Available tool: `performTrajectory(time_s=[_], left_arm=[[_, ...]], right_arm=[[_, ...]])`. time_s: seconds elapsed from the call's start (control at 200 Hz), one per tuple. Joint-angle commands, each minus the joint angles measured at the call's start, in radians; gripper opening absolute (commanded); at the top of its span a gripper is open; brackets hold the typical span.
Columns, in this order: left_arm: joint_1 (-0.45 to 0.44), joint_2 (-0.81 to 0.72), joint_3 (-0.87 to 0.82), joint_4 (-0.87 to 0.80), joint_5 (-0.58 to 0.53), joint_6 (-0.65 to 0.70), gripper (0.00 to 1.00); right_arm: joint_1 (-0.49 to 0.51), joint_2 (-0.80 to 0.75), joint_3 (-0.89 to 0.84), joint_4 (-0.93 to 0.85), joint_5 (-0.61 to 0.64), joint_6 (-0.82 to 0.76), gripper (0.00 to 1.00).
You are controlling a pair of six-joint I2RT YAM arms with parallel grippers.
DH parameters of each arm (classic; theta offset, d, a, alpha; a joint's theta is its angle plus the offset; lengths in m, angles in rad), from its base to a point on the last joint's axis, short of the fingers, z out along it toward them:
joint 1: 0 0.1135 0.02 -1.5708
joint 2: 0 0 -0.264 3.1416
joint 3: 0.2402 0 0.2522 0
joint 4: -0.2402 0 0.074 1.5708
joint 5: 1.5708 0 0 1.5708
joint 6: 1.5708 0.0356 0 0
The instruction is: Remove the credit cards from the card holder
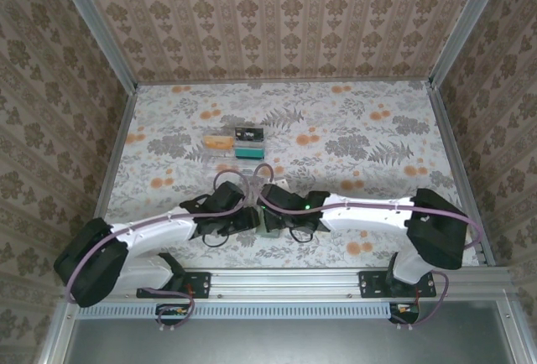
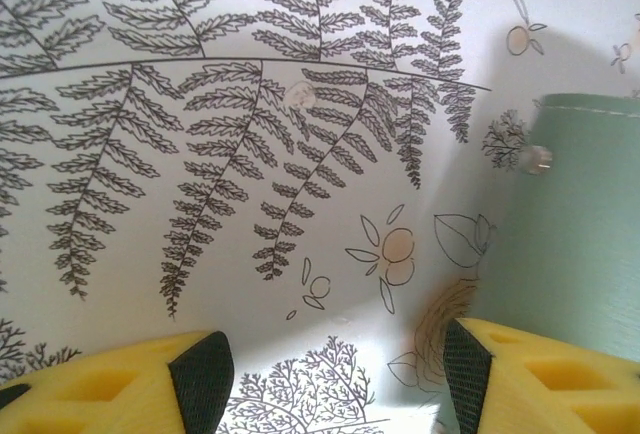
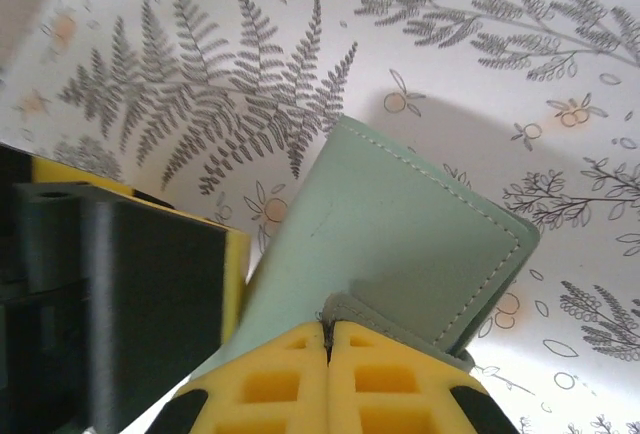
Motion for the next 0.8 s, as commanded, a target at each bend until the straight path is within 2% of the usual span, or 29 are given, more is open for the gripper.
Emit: performTrajectory(time_s=[0.0, 0.09, 0.22, 0.36, 0.465, 0.6, 0.69, 0.745, 0.795], left_arm=[[-0.03, 0.126, -0.027, 0.06, 0.013, -0.007, 0.65], [-0.025, 0.095, -0.016, 0.045, -0.004, -0.012, 0.66], [0.023, -0.026, -0.013, 0.0, -0.001, -0.009, 0.67], [0.09, -0.159, -0.033, 0.047, 0.081, 0.002, 0.64], [0.104, -0.172, -0.037, 0.133, 0.156, 0.005, 0.61], [0.086, -0.095, -0.032, 0.256, 0.224, -0.006, 0.36], [0.069, -0.057, -0.035, 0.334, 0.243, -0.033, 0.1], [0.06, -0.04, -0.035, 0.365, 0.248, -0.05, 0.0], [0.056, -0.022, -0.034, 0.4, 0.263, -0.063, 0.0]], right_arm=[[-0.01, -0.053, -0.013, 0.057, -0.009, 0.021, 0.0], [-0.019, -0.044, -0.023, 0.043, -0.003, 0.016, 0.0], [-0.025, -0.03, -0.075, 0.082, -0.008, -0.005, 0.0], [-0.029, -0.023, -0.129, 0.143, -0.012, -0.035, 0.0], [-0.037, -0.02, -0.147, 0.173, -0.016, -0.048, 0.0], [-0.043, -0.007, -0.149, 0.19, -0.025, -0.051, 0.0], [-0.043, 0.003, -0.149, 0.195, -0.032, -0.051, 0.0], [-0.043, 0.009, -0.149, 0.195, -0.033, -0.048, 0.0], [-0.043, 0.009, -0.152, 0.198, -0.034, -0.047, 0.0]])
